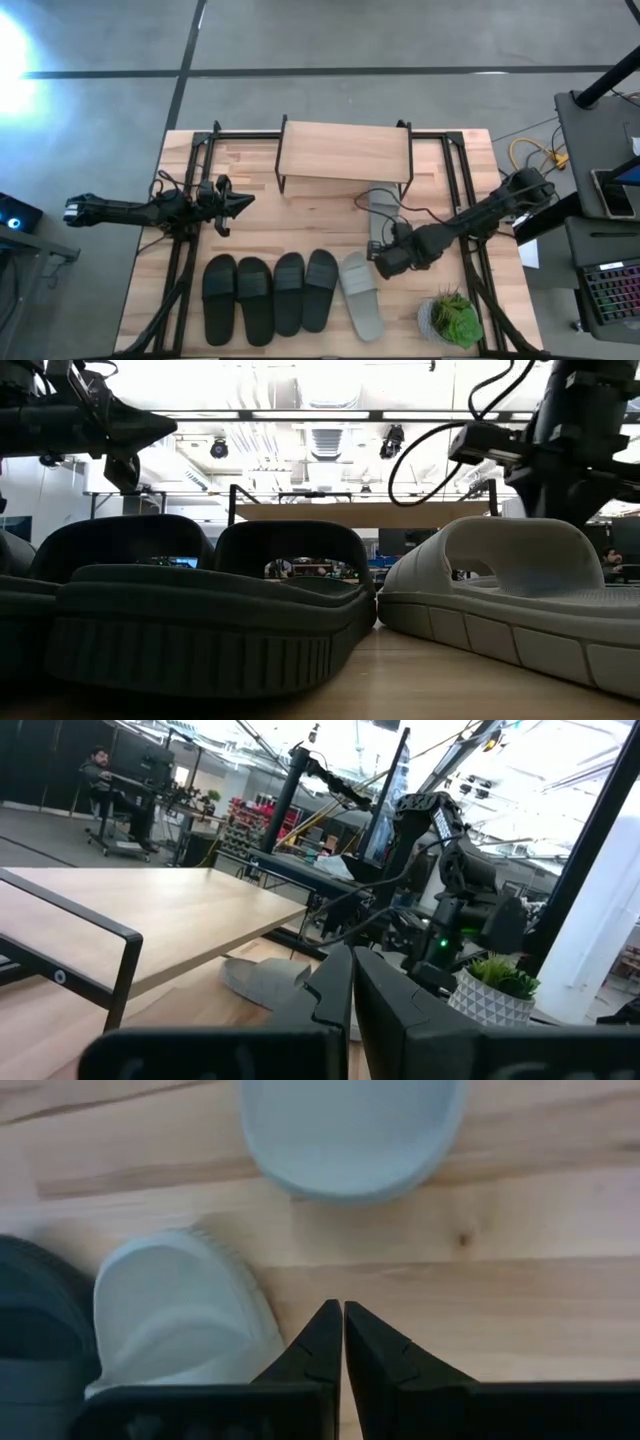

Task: Pick and place slides into the shelf
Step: Put the right gray slide under the shelf

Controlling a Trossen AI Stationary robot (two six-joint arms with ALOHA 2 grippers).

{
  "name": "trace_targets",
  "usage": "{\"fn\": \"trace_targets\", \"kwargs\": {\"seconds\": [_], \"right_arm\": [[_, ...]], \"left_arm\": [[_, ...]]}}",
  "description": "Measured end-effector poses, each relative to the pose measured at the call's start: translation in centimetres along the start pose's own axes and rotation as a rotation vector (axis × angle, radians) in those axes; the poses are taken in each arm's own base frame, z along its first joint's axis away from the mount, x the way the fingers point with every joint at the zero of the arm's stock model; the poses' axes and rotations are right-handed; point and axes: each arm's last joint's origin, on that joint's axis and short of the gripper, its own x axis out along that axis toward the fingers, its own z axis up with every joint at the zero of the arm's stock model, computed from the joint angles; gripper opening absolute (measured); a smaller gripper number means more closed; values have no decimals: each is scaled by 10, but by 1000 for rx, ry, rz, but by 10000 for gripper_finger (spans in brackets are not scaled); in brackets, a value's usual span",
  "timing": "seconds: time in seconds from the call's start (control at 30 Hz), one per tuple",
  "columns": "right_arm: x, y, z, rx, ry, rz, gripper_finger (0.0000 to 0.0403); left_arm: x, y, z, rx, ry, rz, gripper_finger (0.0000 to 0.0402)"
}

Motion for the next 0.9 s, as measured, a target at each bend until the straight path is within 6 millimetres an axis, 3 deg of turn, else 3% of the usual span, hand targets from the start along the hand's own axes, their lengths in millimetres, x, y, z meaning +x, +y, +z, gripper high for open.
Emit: {"fn": "trace_targets", "kwargs": {"seconds": [0.53,0.9], "right_arm": [[34,-15,10,16,-67,-98,9],[36,-10,21,-100,-265,-21,9]], "left_arm": [[0,0,-1,2,5,2,0],[0,0,-1,3,6,3,0]]}}
